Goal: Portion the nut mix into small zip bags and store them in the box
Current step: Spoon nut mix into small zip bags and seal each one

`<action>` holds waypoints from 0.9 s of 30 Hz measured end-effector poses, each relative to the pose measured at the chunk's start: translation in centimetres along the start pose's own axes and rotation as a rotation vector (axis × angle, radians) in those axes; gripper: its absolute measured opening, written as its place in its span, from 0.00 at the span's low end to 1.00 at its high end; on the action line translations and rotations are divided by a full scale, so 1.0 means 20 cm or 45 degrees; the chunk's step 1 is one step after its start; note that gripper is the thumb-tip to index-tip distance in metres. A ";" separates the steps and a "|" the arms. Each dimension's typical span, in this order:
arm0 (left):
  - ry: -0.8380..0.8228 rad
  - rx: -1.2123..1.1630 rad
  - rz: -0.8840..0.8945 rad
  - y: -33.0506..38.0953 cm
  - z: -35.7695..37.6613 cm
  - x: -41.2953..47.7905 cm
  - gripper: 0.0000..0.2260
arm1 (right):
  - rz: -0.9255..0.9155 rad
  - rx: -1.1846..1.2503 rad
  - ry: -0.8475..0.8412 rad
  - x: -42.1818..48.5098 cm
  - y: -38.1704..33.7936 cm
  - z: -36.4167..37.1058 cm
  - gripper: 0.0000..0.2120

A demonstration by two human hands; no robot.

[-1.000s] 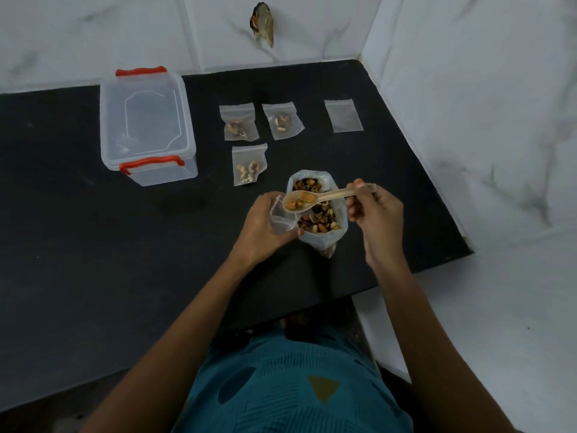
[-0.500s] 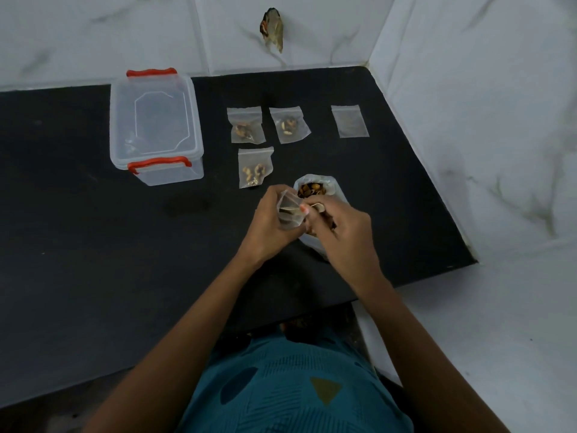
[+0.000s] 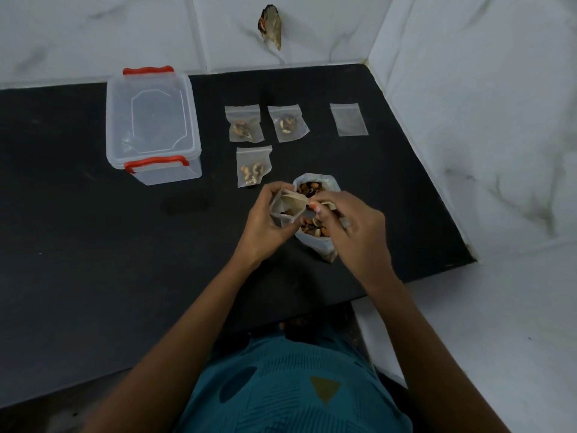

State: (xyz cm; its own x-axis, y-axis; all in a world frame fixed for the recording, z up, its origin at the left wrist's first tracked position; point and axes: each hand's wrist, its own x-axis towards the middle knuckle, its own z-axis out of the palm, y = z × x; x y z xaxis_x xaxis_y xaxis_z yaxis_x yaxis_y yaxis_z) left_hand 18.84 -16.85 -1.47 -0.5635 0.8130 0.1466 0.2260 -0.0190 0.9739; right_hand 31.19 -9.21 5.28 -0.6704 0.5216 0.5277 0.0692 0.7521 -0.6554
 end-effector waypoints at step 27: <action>-0.187 -0.188 -0.382 -0.18 -0.02 -0.10 0.19 | 0.709 0.072 0.041 -0.15 0.28 0.10 0.06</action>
State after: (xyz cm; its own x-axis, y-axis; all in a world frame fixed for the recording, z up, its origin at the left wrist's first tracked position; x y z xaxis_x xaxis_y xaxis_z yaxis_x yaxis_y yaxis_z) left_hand 18.87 -18.63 -5.24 -0.4646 0.8699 -0.1656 -0.0551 0.1583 0.9859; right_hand 32.09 -7.30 -1.07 -0.5212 0.8464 0.1093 0.3660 0.3374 -0.8673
